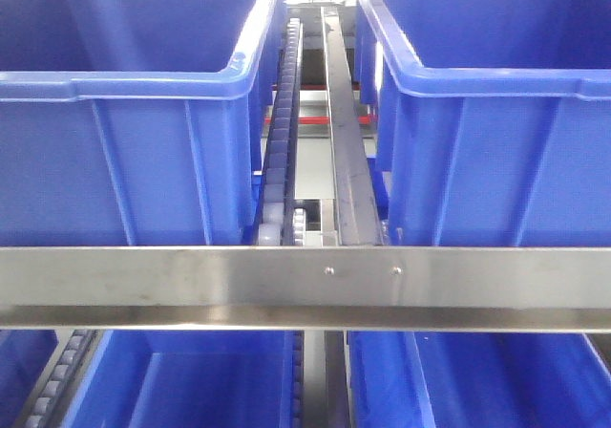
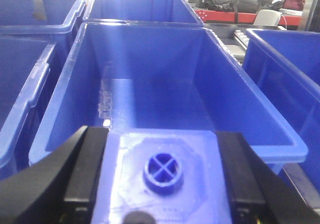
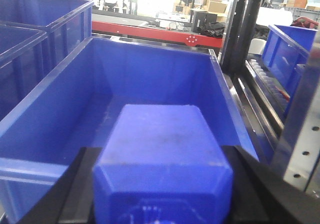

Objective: Pick and sort blue part to right shelf
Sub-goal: 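Position both held blue blocks above the empty blue bins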

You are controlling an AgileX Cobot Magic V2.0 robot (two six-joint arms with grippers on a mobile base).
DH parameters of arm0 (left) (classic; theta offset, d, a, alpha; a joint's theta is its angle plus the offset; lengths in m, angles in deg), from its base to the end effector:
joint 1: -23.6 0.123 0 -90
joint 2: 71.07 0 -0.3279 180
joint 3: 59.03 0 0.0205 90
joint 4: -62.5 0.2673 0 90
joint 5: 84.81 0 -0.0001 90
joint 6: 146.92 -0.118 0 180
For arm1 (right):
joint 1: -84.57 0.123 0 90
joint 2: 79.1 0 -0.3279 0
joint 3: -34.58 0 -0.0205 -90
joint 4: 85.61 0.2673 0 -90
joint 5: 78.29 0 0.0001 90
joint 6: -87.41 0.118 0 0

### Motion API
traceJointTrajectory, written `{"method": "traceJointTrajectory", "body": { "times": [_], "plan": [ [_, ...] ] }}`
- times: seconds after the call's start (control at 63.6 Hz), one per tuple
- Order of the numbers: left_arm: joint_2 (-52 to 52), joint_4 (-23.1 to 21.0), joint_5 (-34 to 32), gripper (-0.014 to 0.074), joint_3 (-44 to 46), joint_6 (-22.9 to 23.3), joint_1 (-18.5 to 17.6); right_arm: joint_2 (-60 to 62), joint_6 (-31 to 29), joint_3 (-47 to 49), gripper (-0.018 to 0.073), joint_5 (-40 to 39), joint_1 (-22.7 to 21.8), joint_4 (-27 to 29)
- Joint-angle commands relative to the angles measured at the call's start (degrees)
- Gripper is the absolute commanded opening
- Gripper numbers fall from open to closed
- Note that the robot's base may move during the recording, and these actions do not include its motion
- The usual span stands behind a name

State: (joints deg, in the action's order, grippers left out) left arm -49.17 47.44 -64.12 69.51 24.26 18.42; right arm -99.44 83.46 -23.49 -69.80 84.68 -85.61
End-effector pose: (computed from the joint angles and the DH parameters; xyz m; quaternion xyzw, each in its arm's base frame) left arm 0.0620 -0.0165 0.3344 0.0307 0.7270 -0.0959 0.6792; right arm 0.0681 0.0001 0.3170 -0.0244 0.6873 -0.0243 0.7256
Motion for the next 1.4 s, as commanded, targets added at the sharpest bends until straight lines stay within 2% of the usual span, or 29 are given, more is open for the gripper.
{"method": "traceJointTrajectory", "body": {
  "times": [0.0,1.384],
  "plan": [
    [0.6,-0.8,-4.9,0.0240,1.7,0.1,0.0,-0.4,-0.2,1.7,0.0382,-5.4,-0.4,-0.5],
    [0.6,-0.8,-4.9,0.0240,1.7,0.1,0.0,-0.4,-0.2,1.7,0.0382,-5.4,-0.4,-0.5]
  ]
}}
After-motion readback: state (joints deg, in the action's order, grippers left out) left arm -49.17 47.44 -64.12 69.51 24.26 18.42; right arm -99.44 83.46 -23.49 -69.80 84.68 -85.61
